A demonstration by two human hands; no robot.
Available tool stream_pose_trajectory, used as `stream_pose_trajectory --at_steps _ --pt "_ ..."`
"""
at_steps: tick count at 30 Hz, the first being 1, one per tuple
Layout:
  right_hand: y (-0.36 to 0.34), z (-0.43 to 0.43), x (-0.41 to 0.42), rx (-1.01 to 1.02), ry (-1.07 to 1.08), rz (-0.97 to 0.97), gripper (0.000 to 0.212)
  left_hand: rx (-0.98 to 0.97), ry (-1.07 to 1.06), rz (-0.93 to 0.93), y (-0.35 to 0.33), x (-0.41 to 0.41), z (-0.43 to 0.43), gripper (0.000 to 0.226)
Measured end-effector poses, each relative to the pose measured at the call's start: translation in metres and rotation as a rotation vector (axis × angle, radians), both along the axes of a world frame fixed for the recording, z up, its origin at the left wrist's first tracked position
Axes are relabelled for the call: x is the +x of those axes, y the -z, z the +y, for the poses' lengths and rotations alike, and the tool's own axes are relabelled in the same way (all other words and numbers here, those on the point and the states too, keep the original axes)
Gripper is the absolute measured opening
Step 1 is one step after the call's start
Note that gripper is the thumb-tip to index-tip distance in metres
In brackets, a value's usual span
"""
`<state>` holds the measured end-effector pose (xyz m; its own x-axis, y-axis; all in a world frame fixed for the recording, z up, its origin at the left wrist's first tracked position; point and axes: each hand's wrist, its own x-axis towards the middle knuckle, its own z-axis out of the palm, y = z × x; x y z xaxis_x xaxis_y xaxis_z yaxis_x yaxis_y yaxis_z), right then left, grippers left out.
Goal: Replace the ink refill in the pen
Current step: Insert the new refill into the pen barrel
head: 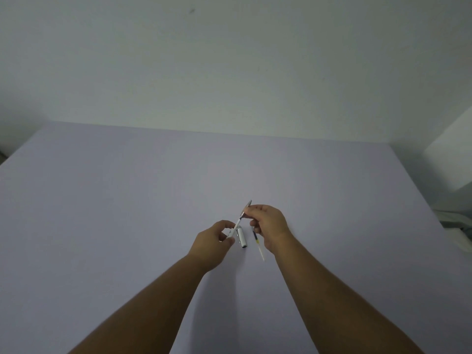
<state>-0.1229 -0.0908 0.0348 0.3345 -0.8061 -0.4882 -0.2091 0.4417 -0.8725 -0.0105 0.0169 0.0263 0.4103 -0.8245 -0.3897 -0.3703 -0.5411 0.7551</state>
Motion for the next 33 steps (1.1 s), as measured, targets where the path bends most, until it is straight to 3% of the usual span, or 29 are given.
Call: stream_pose_trajectory --at_steps 6,10,19,23,28,31,33 --pt "0.000 0.004 0.002 -0.081 -0.090 0.084 0.002 -0.027 -0.033 0.031 -0.004 -0.001 -0.003 0.019" --pt "0.000 0.008 0.002 -0.079 -0.138 0.043 0.014 -0.025 -0.083 0.035 -0.005 -0.002 -0.007 0.009" --pt "-0.008 0.002 0.003 -0.054 -0.234 0.118 0.014 -0.058 -0.102 -0.028 -0.013 -0.002 -0.011 0.004" --pt "-0.012 0.003 0.006 -0.055 -0.221 0.030 0.007 -0.065 -0.091 -0.075 -0.017 -0.002 -0.012 0.006" --pt "-0.016 0.007 0.006 -0.133 -0.241 0.145 0.033 -0.062 -0.088 -0.053 -0.020 -0.001 -0.009 0.007" --pt "-0.017 0.009 0.003 -0.073 -0.204 0.010 0.019 -0.069 -0.103 -0.033 -0.023 0.000 -0.009 0.005" --pt "-0.017 0.010 0.003 -0.106 -0.209 0.051 0.020 -0.067 -0.094 -0.049 -0.024 -0.001 -0.009 0.006"
